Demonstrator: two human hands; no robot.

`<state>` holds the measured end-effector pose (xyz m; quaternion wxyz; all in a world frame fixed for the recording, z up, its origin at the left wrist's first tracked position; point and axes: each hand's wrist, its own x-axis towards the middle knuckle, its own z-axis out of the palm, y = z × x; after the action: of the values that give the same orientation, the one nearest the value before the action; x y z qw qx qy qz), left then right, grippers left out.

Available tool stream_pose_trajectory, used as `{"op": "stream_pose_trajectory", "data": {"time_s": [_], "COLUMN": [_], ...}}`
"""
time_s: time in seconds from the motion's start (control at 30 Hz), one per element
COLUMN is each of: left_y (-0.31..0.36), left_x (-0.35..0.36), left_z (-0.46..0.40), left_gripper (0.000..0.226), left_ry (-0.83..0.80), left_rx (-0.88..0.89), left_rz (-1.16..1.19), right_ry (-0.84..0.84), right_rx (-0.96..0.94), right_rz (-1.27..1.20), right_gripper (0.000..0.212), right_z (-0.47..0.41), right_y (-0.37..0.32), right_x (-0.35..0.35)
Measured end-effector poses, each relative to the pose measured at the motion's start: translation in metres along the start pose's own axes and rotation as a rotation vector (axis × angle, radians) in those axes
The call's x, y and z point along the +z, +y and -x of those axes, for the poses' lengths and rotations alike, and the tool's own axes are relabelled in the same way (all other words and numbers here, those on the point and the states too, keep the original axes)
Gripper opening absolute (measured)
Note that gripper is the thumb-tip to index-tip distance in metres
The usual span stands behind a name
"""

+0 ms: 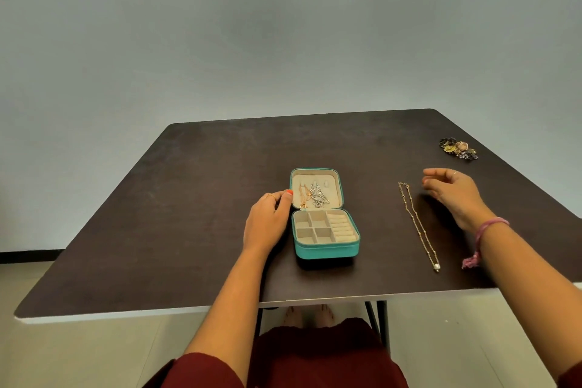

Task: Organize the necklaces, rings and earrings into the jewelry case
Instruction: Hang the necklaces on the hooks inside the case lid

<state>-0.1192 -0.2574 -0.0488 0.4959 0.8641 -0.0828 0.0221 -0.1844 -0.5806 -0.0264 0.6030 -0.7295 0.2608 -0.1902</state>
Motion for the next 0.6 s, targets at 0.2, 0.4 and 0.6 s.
{"op": "stream_pose_trajectory", "data": {"time_s": [0.2, 0.4, 0.6], "left_y": [-0.003, -0.002, 0.000], "left_x": [0.003, 0.005, 0.004], "left_z": [-0.001, -0.001, 0.002], "left_gripper": [0.024, 0.024, 0.027], "left_ry": [0.029, 0.052, 0.082], "left_rx": [0.020, -0.007, -0.006], "left_rz": [0.038, 0.066, 0.152], "right_ry": [-0.010, -0.020, -0.025], "right_rx": [-0.148, -0.152, -0.139], "right_rz": [0.369, 0.561, 0.718], "right_gripper": [0.022, 0.020, 0.016], "right_z": [-0.002, -0.016, -0.024], "right_y": [0.004, -0.003, -0.009], "right_x": [0.005, 0.012, 0.021]}}
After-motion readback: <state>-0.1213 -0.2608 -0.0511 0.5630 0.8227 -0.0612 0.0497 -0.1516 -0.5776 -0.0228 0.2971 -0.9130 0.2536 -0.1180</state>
